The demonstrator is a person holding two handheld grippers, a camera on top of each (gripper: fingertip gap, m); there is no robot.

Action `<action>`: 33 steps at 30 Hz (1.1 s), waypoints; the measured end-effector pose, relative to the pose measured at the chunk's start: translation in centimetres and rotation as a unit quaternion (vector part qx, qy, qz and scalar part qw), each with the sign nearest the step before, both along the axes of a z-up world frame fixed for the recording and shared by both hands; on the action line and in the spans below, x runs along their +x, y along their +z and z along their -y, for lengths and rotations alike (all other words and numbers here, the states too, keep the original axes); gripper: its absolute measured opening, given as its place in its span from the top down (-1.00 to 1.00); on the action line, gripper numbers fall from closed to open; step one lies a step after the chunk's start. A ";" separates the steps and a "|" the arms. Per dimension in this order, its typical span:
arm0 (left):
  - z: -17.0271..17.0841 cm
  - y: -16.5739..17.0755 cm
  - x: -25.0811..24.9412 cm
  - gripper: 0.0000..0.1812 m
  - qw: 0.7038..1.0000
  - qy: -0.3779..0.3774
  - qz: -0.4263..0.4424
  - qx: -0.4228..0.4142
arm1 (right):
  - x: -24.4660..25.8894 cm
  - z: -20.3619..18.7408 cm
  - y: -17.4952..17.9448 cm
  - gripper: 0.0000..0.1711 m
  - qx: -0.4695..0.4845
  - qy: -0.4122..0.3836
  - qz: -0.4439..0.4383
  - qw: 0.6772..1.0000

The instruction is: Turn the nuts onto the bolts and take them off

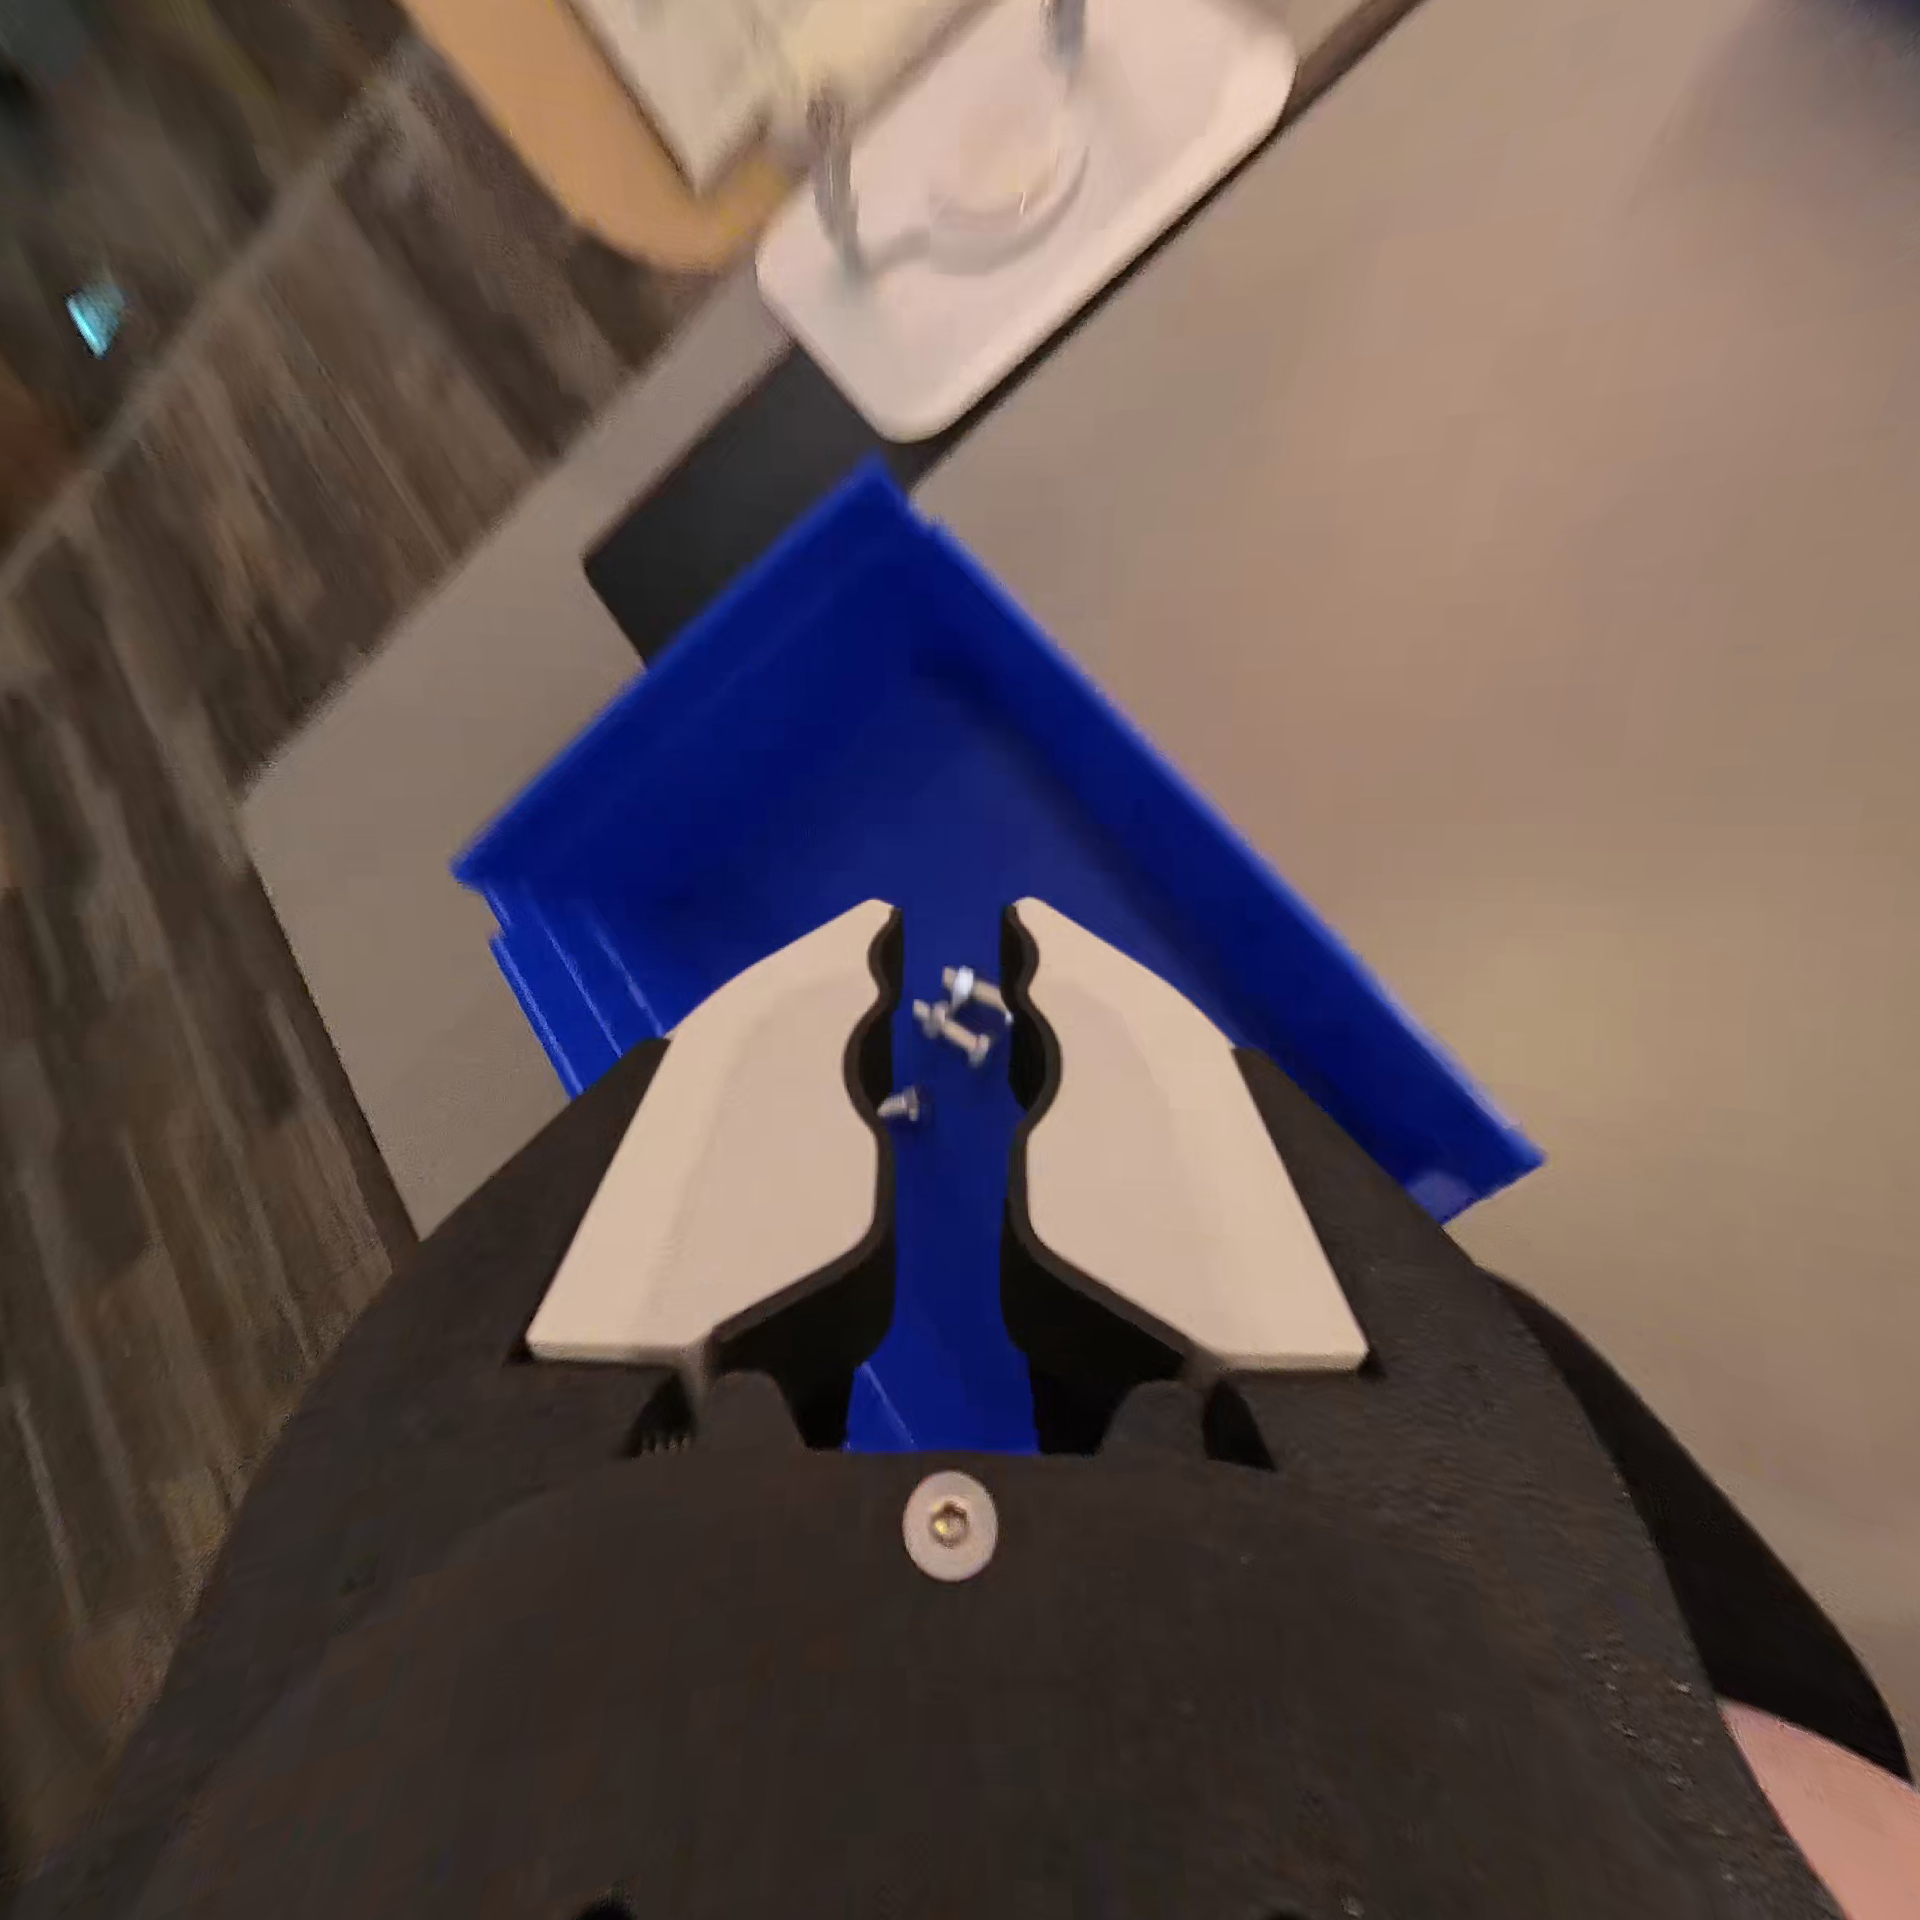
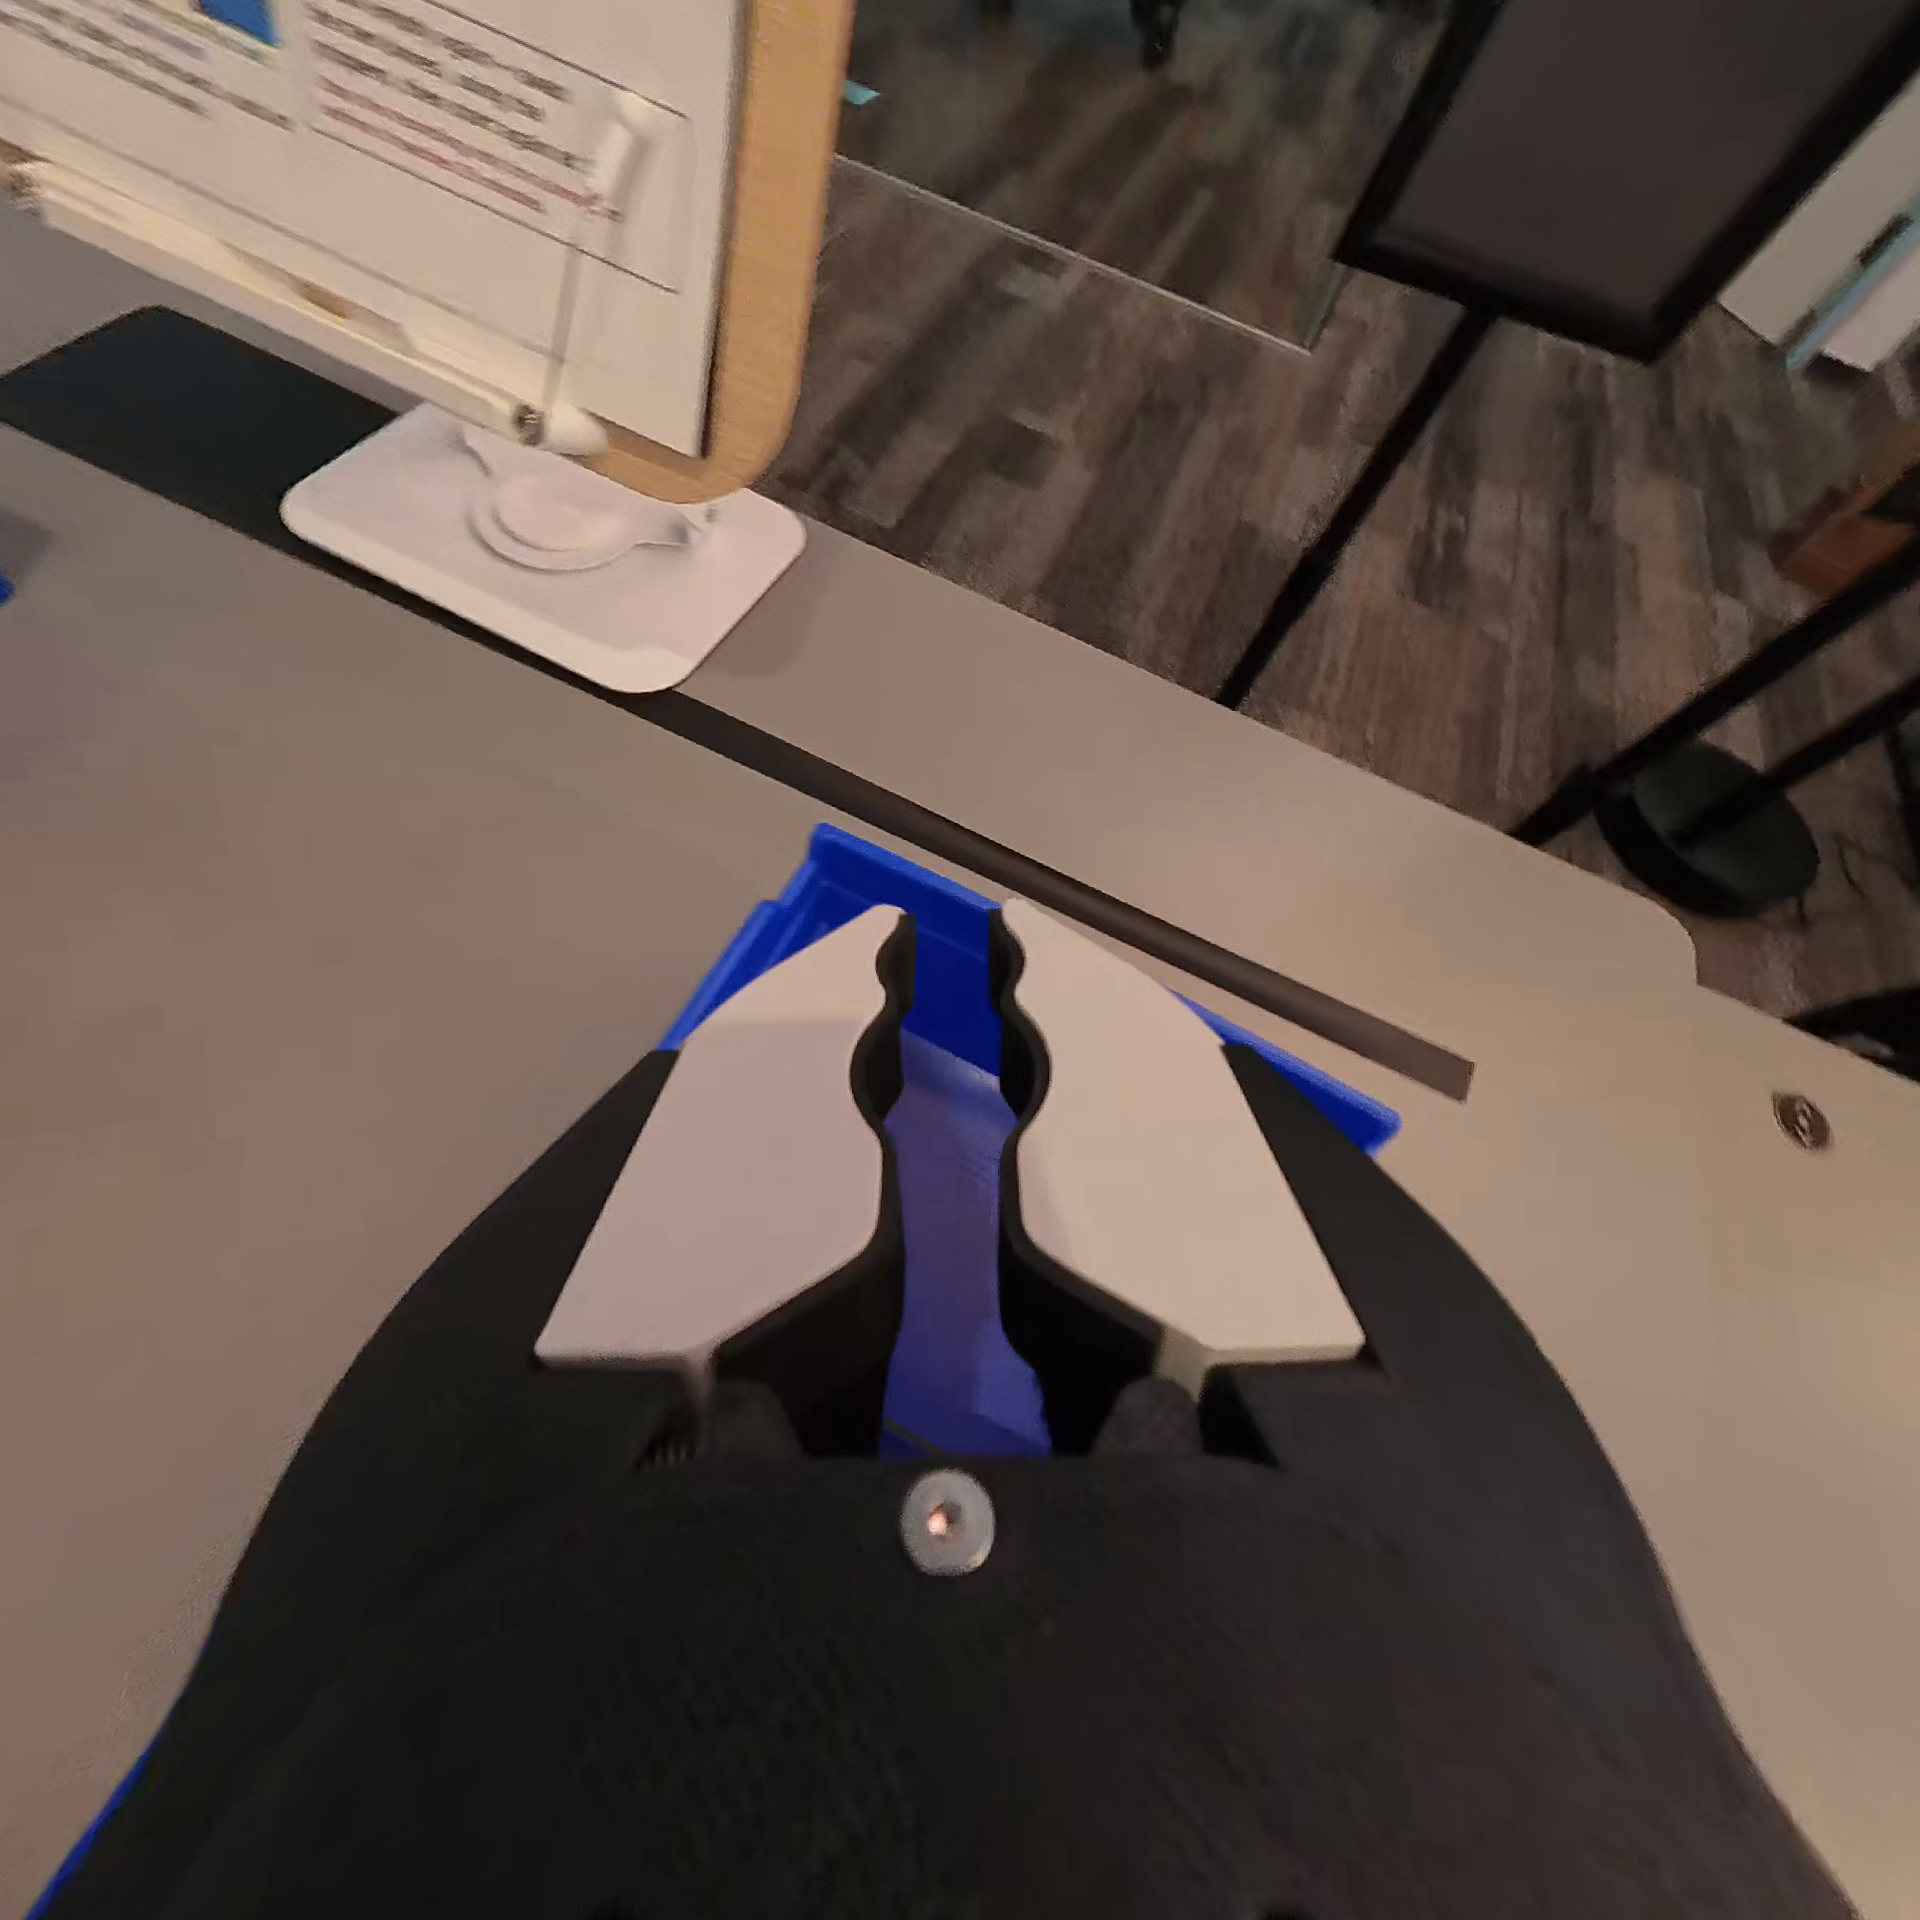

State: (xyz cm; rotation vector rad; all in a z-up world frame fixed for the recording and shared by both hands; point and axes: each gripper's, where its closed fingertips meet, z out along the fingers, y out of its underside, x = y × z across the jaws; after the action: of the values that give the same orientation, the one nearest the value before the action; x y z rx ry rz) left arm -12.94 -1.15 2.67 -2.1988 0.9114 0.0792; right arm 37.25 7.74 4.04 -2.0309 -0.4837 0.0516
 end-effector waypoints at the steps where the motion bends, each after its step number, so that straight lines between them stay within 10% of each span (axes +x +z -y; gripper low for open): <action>1: -0.2 -1.5 -1.0 0.81 0.999 0.012 -0.004 -0.031 | -0.9 0.2 0.1 0.83 -0.001 0.011 0.008 1.000; 5: 0.0 -7.5 -3.6 0.83 0.974 0.112 0.024 -0.195 | -3.7 0.8 -0.2 0.80 -0.011 0.043 0.040 0.998; 16: -1.7 -15.2 -5.2 0.84 0.922 0.228 0.052 -0.309 | -5.1 0.7 -1.8 0.75 -0.031 0.060 0.106 0.992; 33: -2.1 -16.9 -6.0 0.90 0.915 0.235 0.022 -0.326 | -5.5 1.2 -1.1 0.75 -0.015 0.063 0.137 0.988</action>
State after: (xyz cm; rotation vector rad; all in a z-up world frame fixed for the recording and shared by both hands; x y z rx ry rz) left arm -18.93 0.98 -14.19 -2.9964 0.3818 -0.0579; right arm 31.75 6.52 2.97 -2.0447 -0.7894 -0.1468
